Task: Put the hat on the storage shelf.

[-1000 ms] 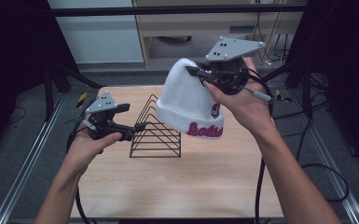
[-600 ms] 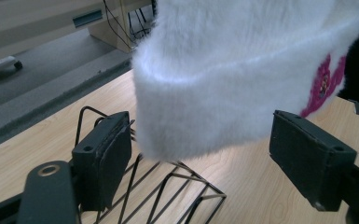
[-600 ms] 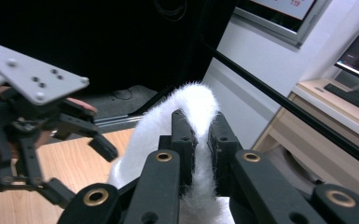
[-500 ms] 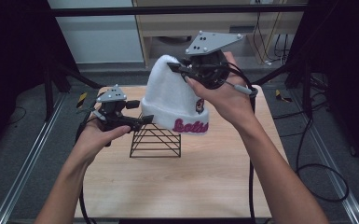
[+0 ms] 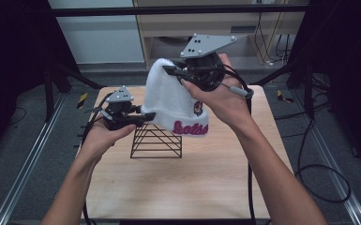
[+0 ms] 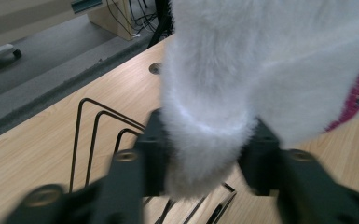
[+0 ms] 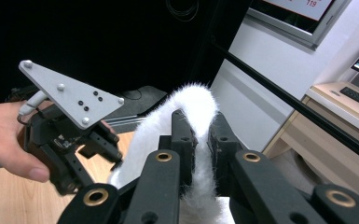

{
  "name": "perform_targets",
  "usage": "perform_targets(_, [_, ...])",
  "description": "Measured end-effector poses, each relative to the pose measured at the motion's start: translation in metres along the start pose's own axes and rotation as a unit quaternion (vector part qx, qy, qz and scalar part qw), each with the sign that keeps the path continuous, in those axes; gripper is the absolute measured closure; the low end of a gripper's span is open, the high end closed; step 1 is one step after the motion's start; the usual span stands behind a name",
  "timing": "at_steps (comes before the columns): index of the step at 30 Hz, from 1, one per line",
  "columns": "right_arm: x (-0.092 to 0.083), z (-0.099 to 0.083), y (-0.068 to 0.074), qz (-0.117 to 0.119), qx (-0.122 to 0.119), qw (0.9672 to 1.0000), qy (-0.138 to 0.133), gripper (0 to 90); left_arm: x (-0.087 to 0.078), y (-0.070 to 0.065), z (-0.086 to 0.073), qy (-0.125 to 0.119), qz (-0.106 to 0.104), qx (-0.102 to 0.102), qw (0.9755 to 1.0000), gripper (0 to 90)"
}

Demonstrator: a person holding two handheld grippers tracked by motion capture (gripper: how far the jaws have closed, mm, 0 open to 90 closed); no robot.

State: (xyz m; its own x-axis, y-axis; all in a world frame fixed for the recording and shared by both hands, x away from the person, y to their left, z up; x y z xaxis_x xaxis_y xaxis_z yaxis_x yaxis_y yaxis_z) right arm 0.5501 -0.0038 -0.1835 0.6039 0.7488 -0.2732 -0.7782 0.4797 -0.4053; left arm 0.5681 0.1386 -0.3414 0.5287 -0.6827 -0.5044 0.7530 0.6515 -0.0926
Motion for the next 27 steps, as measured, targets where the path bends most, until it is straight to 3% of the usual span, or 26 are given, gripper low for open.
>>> perform_targets(3, [-0.001,-0.001,-0.003,-0.003,-0.001,1.0000,0.001,83.8,-0.001,-0.002,0.003,-0.003,0.015,0.008,0.9998,71.3])
perform_targets(9, [-0.003,-0.009,-0.014,-0.018,0.008,0.9998,0.009,83.7,-0.007,-0.003,0.008,-0.011,0.043,0.014,0.9989,72.6])
perform_targets(27, [0.015,-0.028,-0.023,-0.021,0.024,0.9991,0.028,83.4,-0.015,0.010,0.004,-0.012,0.072,0.005,0.9973,72.0])
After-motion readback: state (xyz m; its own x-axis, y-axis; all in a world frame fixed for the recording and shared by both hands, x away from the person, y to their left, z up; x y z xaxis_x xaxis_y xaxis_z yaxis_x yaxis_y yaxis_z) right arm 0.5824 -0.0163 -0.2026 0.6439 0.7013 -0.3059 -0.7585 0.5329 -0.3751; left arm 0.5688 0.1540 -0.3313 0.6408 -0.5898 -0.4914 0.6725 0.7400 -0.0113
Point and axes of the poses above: each handheld gripper's, and its own axes: x roughly forward along the jaws, z roughly out of its top, y roughly to its left, the point moved 8 cm from there along x, roughly forward along the jaws, and after that the axes turned 7 degrees about -x, right-handed, at the moved point
